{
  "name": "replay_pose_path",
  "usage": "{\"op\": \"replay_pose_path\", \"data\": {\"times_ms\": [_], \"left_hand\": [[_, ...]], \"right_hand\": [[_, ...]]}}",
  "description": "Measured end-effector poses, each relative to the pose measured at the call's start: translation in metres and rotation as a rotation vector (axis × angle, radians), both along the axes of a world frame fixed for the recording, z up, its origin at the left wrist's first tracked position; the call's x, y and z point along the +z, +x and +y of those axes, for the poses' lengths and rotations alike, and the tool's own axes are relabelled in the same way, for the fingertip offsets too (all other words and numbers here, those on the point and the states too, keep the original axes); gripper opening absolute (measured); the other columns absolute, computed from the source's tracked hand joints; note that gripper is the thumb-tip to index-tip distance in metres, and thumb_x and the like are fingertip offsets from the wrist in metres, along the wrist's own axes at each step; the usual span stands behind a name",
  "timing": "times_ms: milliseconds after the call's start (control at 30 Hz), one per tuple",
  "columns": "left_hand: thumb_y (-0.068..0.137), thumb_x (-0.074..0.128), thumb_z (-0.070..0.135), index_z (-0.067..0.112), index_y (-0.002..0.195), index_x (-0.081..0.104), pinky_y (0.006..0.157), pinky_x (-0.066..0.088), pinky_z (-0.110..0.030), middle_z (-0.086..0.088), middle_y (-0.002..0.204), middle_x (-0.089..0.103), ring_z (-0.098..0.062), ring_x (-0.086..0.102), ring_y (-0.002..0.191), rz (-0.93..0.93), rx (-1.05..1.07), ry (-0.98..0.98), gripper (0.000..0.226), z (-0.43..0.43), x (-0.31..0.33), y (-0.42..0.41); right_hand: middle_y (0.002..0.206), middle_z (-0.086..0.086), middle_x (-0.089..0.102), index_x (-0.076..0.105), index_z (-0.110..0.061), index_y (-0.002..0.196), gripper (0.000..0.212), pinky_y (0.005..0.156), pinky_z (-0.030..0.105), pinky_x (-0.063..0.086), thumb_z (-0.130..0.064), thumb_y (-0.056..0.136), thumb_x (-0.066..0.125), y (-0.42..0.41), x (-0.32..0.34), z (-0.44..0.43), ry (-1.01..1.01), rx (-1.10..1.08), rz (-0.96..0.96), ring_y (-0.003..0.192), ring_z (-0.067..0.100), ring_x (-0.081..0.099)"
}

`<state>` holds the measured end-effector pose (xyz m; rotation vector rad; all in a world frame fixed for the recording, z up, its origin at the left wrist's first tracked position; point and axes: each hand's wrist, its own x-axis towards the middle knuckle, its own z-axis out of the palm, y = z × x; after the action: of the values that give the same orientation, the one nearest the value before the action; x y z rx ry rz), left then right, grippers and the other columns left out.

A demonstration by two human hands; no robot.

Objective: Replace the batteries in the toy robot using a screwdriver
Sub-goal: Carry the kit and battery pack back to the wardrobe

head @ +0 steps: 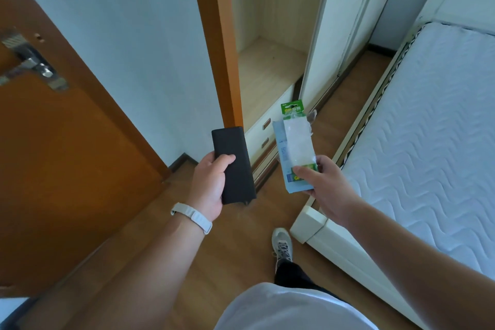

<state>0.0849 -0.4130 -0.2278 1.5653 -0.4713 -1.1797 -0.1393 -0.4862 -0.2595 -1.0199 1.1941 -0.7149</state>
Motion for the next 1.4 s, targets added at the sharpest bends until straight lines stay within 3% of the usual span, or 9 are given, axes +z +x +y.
{"op": "replay_pose_path", "data": {"times_ms": [167, 300, 433, 567, 700, 933, 1133, 1267, 1400], "left_hand": [[0.094, 0.064, 0.037, 0.029, 0.111, 0.065, 0.063, 0.063, -0.034, 0.0, 0.106, 0.07, -0.025, 0.067, 0.1, -0.053, -0.037, 0.008, 0.019, -0.074, -0.002, -0.003], [0.088, 0.067, 0.041, 0.03, 0.113, 0.063, 0.078, 0.063, -0.046, -0.002, 0.113, 0.068, -0.027, 0.066, 0.106, -0.047, -0.053, 0.028, 0.028, -0.139, -0.001, -0.011], [0.085, 0.068, 0.046, 0.034, 0.107, 0.063, 0.07, 0.064, -0.038, 0.002, 0.111, 0.067, -0.025, 0.066, 0.104, -0.078, -0.058, 0.026, 0.026, -0.194, 0.007, -0.02], [0.08, 0.069, 0.046, 0.034, 0.11, 0.062, 0.081, 0.062, -0.049, 0.0, 0.113, 0.067, -0.027, 0.066, 0.106, -0.059, -0.076, 0.014, 0.034, -0.233, 0.014, -0.026], [0.084, 0.067, 0.041, 0.031, 0.111, 0.064, 0.076, 0.063, -0.045, -0.001, 0.109, 0.069, -0.027, 0.067, 0.104, -0.044, -0.078, -0.015, 0.028, -0.263, 0.019, -0.029], [0.085, 0.065, 0.037, 0.031, 0.104, 0.068, 0.067, 0.06, -0.042, -0.001, 0.101, 0.072, -0.03, 0.068, 0.1, -0.029, -0.108, -0.03, 0.02, -0.309, 0.019, -0.02], [0.089, 0.063, 0.036, 0.027, 0.107, 0.064, 0.083, 0.06, -0.055, -0.007, 0.106, 0.067, -0.033, 0.066, 0.102, -0.029, -0.14, -0.004, 0.02, -0.345, 0.01, -0.008], [0.084, 0.065, 0.036, 0.024, 0.105, 0.064, 0.079, 0.06, -0.054, -0.011, 0.106, 0.068, -0.035, 0.068, 0.099, 0.022, -0.128, -0.016, 0.024, -0.369, 0.008, -0.003], [0.082, 0.065, 0.033, 0.022, 0.103, 0.066, 0.078, 0.06, -0.056, -0.014, 0.106, 0.07, -0.038, 0.068, 0.099, 0.079, -0.109, -0.025, 0.024, -0.387, 0.006, 0.001]], "right_hand": [[0.109, 0.008, 0.068, 0.058, -0.021, 0.109, 0.046, 0.088, 0.043, 0.06, -0.039, 0.072, 0.079, 0.001, -0.003, -0.065, 0.0, -0.003, 0.021, 0.1, 0.02, 0.07], [0.107, 0.006, 0.069, 0.059, -0.022, 0.108, 0.055, 0.088, 0.044, 0.059, -0.045, 0.062, 0.08, -0.008, -0.001, -0.125, -0.001, -0.014, 0.023, 0.099, 0.021, 0.07], [0.106, 0.005, 0.069, 0.06, -0.023, 0.108, 0.058, 0.084, 0.04, 0.061, -0.046, 0.059, 0.081, -0.016, 0.004, -0.181, -0.007, -0.009, -0.001, 0.095, 0.017, 0.072], [0.106, 0.006, 0.069, 0.06, -0.022, 0.108, 0.054, 0.075, 0.031, 0.06, -0.042, 0.063, 0.081, -0.019, 0.008, -0.221, -0.011, -0.012, -0.031, 0.091, 0.015, 0.073], [0.106, 0.005, 0.069, 0.06, -0.023, 0.108, 0.065, 0.074, 0.029, 0.059, -0.05, 0.054, 0.082, -0.016, 0.01, -0.241, 0.001, -0.007, -0.041, 0.093, 0.015, 0.072], [0.111, 0.006, 0.066, 0.058, -0.023, 0.111, 0.044, 0.087, 0.043, 0.06, -0.035, 0.075, 0.081, -0.002, 0.006, -0.276, 0.034, -0.034, -0.006, 0.103, 0.022, 0.068], [0.111, 0.007, 0.066, 0.058, -0.022, 0.111, 0.037, 0.087, 0.041, 0.06, -0.03, 0.082, 0.079, 0.02, 0.009, -0.307, 0.023, -0.079, 0.014, 0.102, 0.023, 0.068], [0.11, 0.006, 0.066, 0.058, -0.023, 0.11, 0.034, 0.078, 0.032, 0.061, -0.029, 0.083, 0.078, 0.035, 0.016, -0.33, -0.014, -0.095, 0.021, 0.099, 0.019, 0.069], [0.11, 0.006, 0.067, 0.058, -0.022, 0.111, 0.034, 0.082, 0.035, 0.061, -0.027, 0.084, 0.077, 0.042, 0.02, -0.348, -0.029, -0.123, 0.016, 0.099, 0.019, 0.069]]}}
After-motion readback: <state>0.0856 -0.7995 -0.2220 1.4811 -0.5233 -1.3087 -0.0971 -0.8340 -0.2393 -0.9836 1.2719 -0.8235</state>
